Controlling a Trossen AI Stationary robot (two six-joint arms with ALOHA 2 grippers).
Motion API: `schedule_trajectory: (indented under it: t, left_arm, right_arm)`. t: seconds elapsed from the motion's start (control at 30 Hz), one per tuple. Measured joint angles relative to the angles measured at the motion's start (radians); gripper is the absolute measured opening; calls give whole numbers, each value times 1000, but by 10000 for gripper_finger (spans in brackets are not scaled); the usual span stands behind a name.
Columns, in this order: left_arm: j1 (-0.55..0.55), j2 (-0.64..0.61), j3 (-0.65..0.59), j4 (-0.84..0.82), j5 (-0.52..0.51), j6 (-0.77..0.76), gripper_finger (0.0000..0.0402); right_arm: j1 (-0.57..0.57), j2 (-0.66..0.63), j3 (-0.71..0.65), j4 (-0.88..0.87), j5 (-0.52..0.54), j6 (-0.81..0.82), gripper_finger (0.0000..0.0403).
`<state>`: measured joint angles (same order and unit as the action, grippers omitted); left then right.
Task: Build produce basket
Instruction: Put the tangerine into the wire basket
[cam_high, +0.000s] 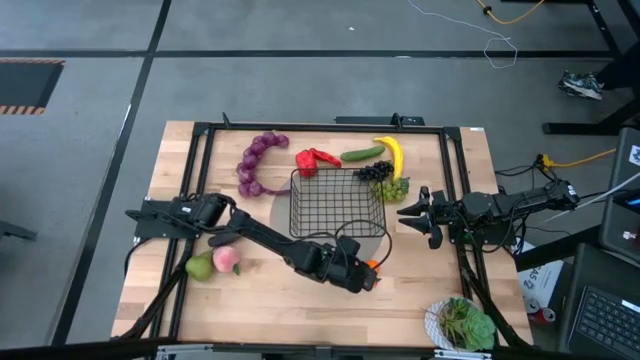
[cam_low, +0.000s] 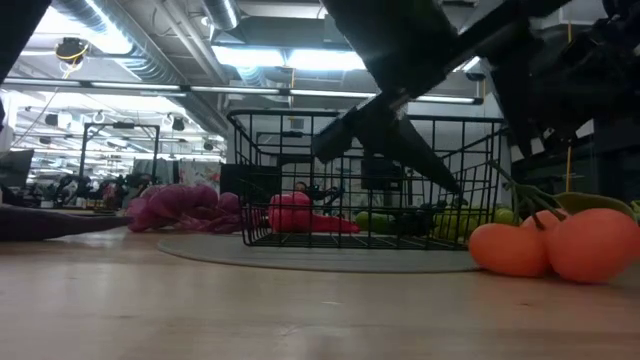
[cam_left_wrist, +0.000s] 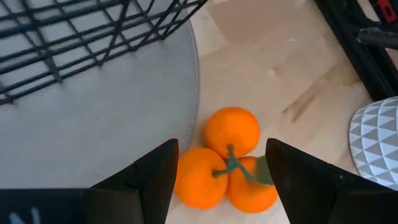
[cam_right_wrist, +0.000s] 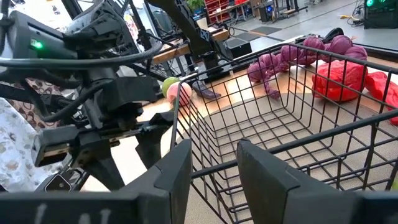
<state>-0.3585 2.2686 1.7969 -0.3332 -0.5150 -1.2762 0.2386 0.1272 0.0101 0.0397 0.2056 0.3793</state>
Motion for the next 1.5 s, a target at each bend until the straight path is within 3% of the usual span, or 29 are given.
schedule_trajectory:
  t: [0.4,1.2,1.33,1.5]
  left_arm:
    - [-5,18,0,37,3,40,220]
    - [-6,19,0,58,-8,115,7]
    - [-14,19,0,121,-22,174,6]
    - [-34,17,0,312,-27,325,4]
  right_arm:
    - [0,1,0,-1,-9,-21,130]
    - [0,2,0,-2,-16,-25,130]
    - [0,2,0,-1,-16,-25,130]
    - [0,2,0,-1,-17,-25,130]
